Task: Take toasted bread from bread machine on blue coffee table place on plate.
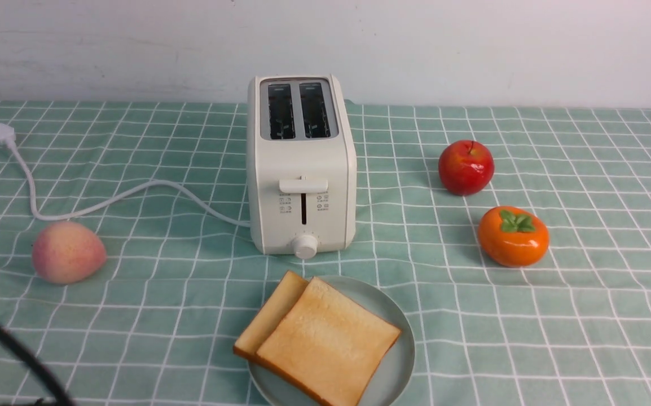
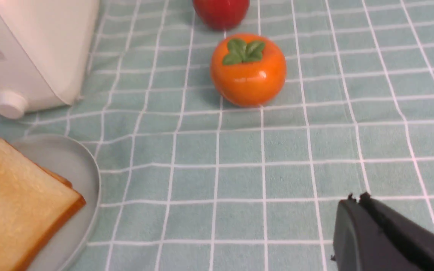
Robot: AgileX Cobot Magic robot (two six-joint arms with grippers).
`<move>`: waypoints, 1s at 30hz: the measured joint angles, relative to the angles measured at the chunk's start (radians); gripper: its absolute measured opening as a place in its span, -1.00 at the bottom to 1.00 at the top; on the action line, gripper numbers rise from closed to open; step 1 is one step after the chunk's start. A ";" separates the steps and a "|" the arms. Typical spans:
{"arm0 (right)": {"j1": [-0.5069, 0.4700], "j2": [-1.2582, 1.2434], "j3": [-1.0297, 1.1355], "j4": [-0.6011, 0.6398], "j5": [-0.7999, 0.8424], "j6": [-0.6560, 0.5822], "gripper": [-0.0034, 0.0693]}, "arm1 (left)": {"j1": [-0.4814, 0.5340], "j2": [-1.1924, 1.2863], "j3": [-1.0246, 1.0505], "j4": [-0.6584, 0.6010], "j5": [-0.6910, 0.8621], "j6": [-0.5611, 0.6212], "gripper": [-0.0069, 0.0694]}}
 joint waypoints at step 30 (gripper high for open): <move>0.000 -0.243 0.149 -0.092 -0.136 0.000 -0.93 | -0.001 -0.393 0.034 -0.028 -0.082 -0.120 -0.86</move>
